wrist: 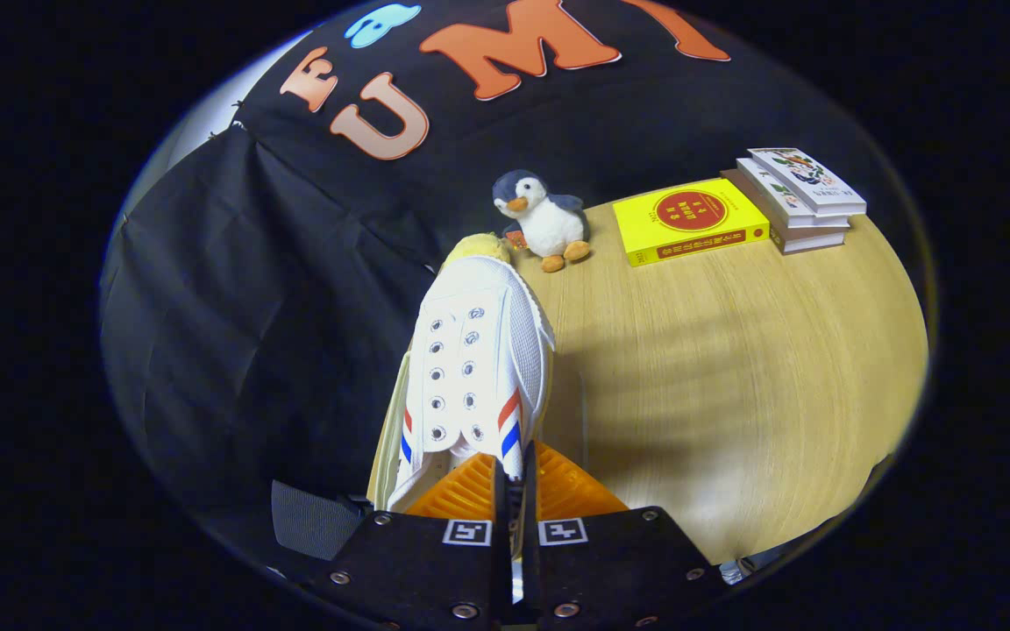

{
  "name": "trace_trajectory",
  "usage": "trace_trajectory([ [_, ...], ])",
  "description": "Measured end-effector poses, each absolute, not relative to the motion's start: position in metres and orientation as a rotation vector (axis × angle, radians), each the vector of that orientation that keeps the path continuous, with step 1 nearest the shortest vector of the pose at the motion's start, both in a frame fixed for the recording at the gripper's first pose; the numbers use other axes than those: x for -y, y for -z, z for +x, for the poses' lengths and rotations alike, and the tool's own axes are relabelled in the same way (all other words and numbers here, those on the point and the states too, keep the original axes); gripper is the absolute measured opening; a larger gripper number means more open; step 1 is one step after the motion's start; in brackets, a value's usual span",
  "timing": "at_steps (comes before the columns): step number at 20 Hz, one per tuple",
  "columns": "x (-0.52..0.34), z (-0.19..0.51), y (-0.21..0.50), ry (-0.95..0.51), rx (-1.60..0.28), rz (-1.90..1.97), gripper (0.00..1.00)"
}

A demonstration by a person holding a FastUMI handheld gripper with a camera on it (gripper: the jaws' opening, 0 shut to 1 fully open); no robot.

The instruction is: Open the storage box then place both shoes into the box .Put the left shoe in first, then the right shoe, with the right side of both shoes facing outward in a uniform manner.

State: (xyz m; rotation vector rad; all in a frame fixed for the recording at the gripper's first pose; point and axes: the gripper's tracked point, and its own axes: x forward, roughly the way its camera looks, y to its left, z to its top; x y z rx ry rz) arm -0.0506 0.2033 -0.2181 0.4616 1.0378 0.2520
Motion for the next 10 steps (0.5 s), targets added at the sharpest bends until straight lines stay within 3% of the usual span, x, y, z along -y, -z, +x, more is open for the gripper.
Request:
trace_trajectory([
  [7,-0.247,-0.057,0.248,-0.238,-1.131,0.319,0.07],
  [8,-0.25,-0.059,0.251,-0.242,-1.144,0.306,0.1],
  [10,-0.258,-0.06,0.252,-0.254,-1.146,0.32,0.25],
])
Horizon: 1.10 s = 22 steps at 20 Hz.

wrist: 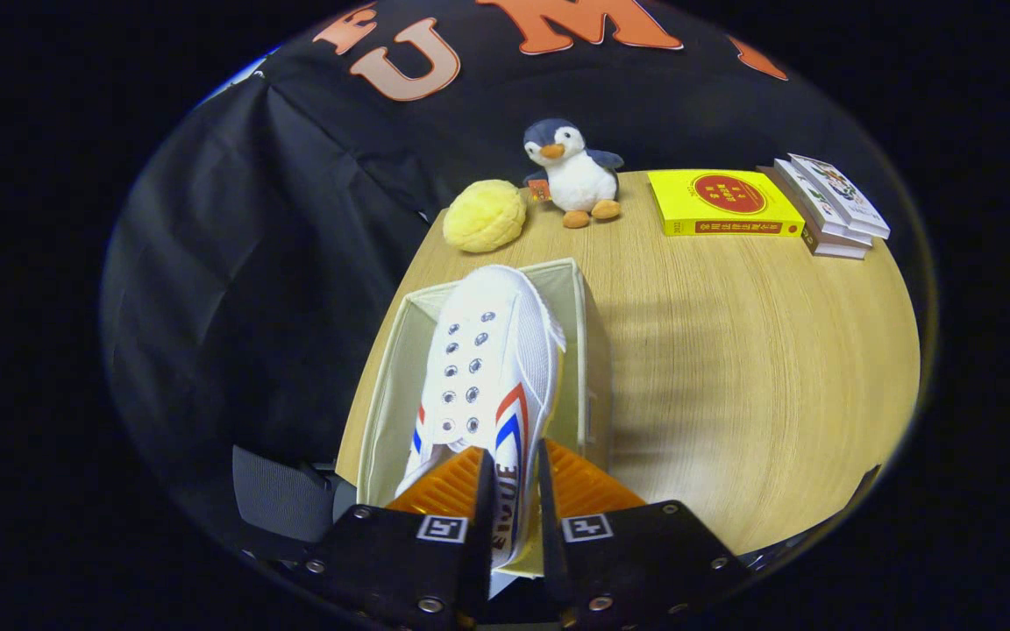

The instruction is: Open the storage box then place both shoes into the box .Put the left shoe in first, then the right shoe, with the right side of both shoes facing outward in a uniform manner.

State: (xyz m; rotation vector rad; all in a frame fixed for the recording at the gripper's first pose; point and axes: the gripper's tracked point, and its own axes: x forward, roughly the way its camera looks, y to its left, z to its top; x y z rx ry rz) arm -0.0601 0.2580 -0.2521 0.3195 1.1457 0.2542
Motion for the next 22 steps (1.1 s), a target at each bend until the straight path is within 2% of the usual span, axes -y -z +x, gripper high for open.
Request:
trace_trajectory([
  [1,-0.26,-0.054,0.246,-0.269,-1.118,0.334,0.43],
  [3,-0.259,-0.046,0.225,-0.29,-1.051,0.355,0.54],
  [8,-0.215,-0.023,0.178,-0.273,-0.863,0.318,0.7],
  [11,-0.184,-0.009,0.147,-0.248,-0.741,0.297,0.84],
  [16,-0.129,0.001,0.11,-0.194,-0.559,0.288,0.99],
  [22,-0.07,0.006,0.06,-0.123,-0.29,0.206,0.98],
])
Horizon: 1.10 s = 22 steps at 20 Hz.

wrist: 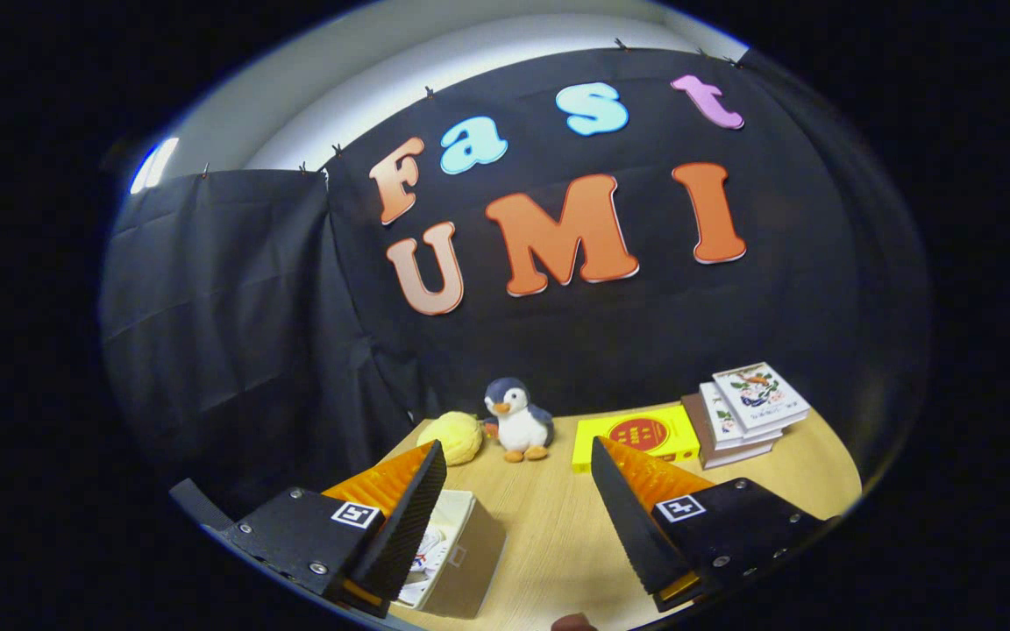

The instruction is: Open the storage box then place both shoes into the box .Put the left shoe in first, then the right shoe, with the right side of both shoes facing outward in a uniform manner.

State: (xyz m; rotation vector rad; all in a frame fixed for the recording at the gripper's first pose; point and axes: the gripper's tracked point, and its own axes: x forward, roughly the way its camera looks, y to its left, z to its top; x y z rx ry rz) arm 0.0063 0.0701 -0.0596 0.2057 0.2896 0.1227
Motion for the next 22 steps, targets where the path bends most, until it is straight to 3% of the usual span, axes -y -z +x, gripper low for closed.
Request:
trace_trajectory([
  [13,0.012,-0.013,-0.014,-0.019,0.072,0.062,0.98],
  [22,0.035,-0.022,-0.022,0.011,0.095,0.036,0.98],
])
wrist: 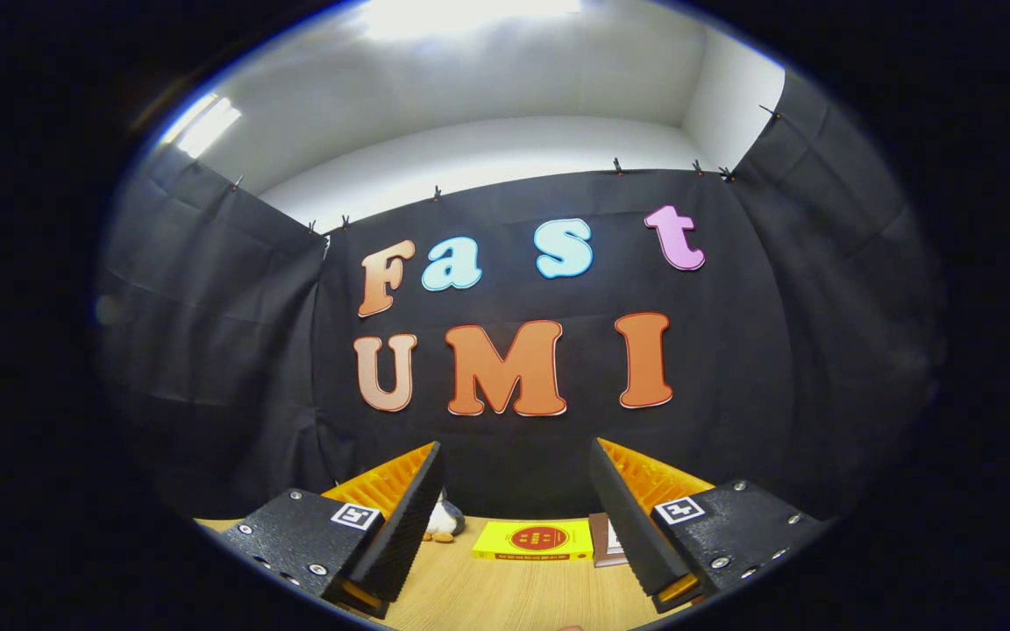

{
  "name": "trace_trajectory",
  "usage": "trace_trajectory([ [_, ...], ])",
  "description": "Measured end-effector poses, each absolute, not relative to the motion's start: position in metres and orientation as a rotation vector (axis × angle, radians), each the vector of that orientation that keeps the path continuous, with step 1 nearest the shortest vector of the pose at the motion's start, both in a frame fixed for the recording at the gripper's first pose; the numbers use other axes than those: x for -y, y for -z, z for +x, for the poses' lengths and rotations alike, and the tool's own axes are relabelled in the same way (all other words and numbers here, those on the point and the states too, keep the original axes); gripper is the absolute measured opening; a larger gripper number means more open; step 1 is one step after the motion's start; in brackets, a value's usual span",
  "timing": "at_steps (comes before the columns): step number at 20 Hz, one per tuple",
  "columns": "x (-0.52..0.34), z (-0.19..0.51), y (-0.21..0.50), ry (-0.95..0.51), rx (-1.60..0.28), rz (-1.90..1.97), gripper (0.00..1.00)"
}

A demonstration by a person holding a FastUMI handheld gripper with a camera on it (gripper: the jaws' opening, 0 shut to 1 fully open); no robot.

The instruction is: Open the storage box then place both shoes into the box .Put the left shoe in first, then the right shoe, with the right side of both shoes facing outward in a uniform manner.

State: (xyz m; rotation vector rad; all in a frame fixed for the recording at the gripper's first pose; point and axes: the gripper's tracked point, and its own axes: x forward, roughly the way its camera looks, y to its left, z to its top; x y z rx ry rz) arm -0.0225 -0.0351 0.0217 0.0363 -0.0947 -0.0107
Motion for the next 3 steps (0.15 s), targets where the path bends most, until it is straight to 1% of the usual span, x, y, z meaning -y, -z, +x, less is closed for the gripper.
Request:
trace_trajectory([
  [3,0.0394,-0.0235,-0.023,0.016,0.093,0.034,0.98],
])
